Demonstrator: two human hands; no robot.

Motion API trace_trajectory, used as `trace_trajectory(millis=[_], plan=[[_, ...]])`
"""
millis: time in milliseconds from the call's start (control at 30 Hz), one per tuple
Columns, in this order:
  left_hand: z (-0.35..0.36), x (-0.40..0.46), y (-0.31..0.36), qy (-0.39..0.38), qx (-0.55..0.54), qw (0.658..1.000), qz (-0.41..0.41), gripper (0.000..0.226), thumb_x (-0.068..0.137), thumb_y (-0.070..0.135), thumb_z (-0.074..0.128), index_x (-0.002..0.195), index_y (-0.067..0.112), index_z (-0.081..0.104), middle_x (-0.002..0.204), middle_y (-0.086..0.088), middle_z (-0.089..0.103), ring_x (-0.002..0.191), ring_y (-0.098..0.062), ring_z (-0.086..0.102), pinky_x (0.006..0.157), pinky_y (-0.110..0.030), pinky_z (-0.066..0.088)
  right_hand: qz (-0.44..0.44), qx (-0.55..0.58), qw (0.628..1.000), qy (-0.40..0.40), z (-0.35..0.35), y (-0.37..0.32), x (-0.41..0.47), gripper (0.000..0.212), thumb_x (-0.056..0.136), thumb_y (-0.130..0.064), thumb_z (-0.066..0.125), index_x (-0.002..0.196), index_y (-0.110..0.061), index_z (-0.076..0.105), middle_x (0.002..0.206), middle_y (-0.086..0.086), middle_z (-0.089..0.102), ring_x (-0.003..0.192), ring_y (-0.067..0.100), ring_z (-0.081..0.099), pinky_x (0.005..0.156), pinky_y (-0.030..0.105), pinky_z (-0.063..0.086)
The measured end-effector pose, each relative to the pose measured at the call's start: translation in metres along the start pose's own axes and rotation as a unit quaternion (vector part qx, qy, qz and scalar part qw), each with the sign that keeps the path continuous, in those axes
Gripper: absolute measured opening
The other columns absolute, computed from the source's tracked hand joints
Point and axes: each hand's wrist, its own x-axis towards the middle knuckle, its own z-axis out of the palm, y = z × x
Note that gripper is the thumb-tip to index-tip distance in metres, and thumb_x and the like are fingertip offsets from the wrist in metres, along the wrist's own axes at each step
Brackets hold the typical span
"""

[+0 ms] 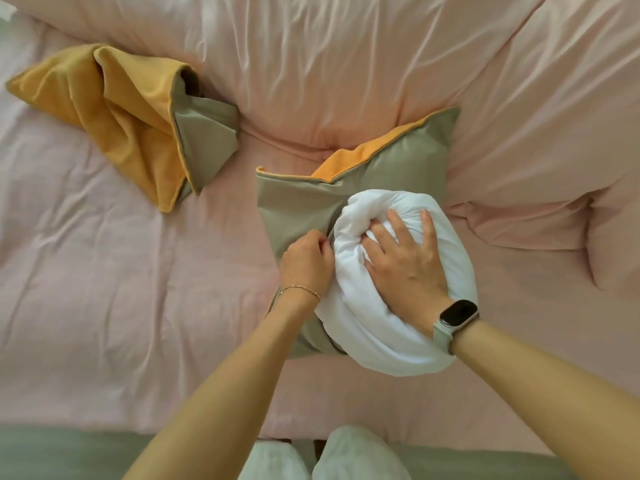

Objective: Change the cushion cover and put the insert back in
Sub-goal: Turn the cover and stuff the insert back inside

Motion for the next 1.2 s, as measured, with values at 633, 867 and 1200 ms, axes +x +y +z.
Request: trace_trajectory(millis=[633,867,1200], plan=[[-0.097,0.030,-0.078,-0.020,-0.455,0.872,-0.177,0.030,0.092,-0.002,0.042,0.066,0.012,0.048,0.062,-0.004,0.041,0.055,-0.013,0.038,0.054,-0.024,0.034,-0.068,0.334,0.940,0.017,0.001,-0.126,0.098,0.026,0.072,-0.018,0.042,0.072,-0.008,0.066,0.075,0.004,0.062,0.086,0.026,0.058,0.109,0.046,0.024],[-0.097,0.037,-0.060,-0.012,-0.421,0.894,-0.150,0.031,0.092,0.003,0.044,0.064,0.014,0.046,0.058,-0.001,0.039,0.056,-0.012,0.035,0.054,-0.024,0.033,-0.054,0.293,0.948,0.116,-0.076,-0.088,0.090,0.026,0.085,-0.020,0.048,0.090,-0.008,0.071,0.106,0.010,0.067,0.105,0.031,0.059,0.103,0.052,0.035],[-0.096,0.018,-0.067,0.056,-0.383,0.908,-0.161,0.008,0.086,0.011,0.060,0.093,0.013,0.062,0.084,0.001,0.060,0.082,-0.015,0.056,0.080,-0.028,0.046,-0.163,0.129,0.978,-0.035,-0.046,-0.067,0.062,0.047,0.089,-0.044,0.042,0.132,-0.027,0.052,0.141,0.004,0.046,0.133,0.033,0.037,0.101,0.070,0.018]])
